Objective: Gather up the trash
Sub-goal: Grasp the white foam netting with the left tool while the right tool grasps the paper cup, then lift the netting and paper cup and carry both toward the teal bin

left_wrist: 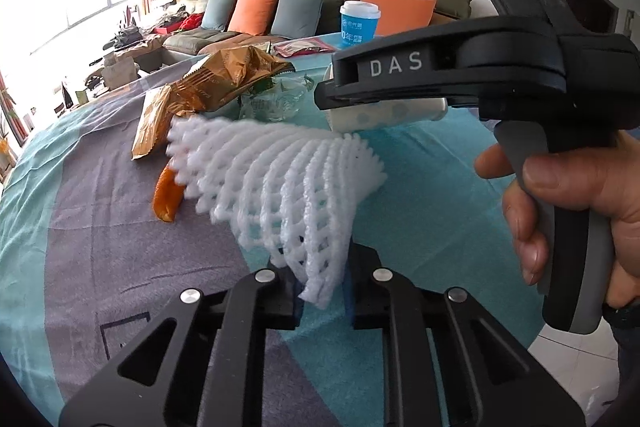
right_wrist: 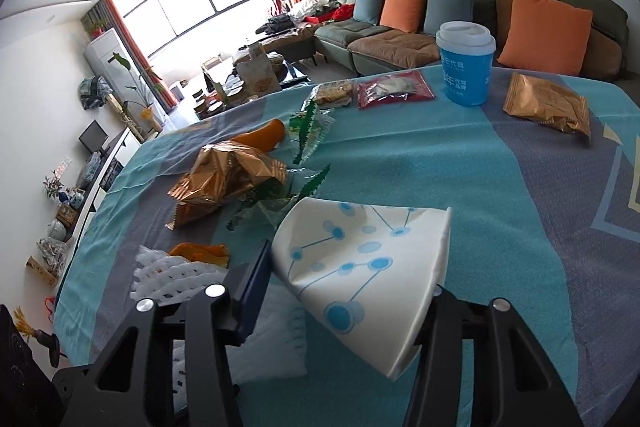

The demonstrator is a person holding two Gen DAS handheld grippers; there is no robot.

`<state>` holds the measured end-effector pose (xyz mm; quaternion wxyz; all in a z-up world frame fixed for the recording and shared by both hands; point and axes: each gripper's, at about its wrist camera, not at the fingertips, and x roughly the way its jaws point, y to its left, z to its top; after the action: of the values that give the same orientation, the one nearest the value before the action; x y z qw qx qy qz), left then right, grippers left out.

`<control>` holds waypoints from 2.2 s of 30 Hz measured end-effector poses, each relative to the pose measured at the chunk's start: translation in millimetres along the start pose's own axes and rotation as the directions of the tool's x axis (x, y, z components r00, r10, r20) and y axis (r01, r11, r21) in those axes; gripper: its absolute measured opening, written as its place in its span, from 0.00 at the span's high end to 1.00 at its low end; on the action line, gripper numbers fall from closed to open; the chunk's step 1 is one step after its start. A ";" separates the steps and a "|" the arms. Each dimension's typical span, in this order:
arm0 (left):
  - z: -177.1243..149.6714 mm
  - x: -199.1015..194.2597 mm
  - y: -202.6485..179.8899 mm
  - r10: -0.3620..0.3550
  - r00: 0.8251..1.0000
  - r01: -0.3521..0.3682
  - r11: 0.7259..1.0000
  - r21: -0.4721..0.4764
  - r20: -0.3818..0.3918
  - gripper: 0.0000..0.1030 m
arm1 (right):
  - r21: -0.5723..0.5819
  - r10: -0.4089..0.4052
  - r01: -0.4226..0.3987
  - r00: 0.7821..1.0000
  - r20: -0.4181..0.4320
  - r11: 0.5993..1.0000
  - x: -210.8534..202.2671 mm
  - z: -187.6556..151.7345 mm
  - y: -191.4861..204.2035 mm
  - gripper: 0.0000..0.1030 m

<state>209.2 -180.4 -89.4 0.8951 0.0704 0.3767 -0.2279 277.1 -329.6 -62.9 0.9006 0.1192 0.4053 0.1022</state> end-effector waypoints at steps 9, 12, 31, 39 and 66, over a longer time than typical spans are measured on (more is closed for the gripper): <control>-1.1 -3.9 3.8 -0.012 1.000 0.012 1.000 -0.024 0.024 0.88 | -0.021 -0.011 0.011 1.000 -0.002 1.000 -4.9 -3.9 6.9 0.15; -2.0 -5.3 3.3 -0.014 1.000 0.015 1.000 -0.026 0.024 0.88 | -0.022 -0.015 0.016 1.000 0.026 1.000 -12.0 -6.7 6.9 0.17; -0.8 -11.2 1.5 -0.023 0.998 0.024 0.999 -0.030 0.052 0.88 | -0.024 -0.066 0.067 0.997 0.037 0.997 -39.7 -24.0 -15.1 0.62; -0.8 -12.9 -0.9 -0.028 0.998 0.030 0.999 -0.028 0.058 0.88 | -0.012 -0.119 0.120 0.992 0.037 0.993 -51.0 -33.0 -26.0 0.69; 0.5 -5.7 3.8 -0.030 0.999 0.032 0.998 -0.050 0.042 0.88 | -0.210 -0.118 0.096 0.988 -0.098 0.973 0.6 -1.3 -39.3 0.13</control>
<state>207.8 -175.2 -85.2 0.9006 0.0370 0.3647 -0.2336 280.0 -366.7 -75.9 0.8886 -0.0018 0.4474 0.1010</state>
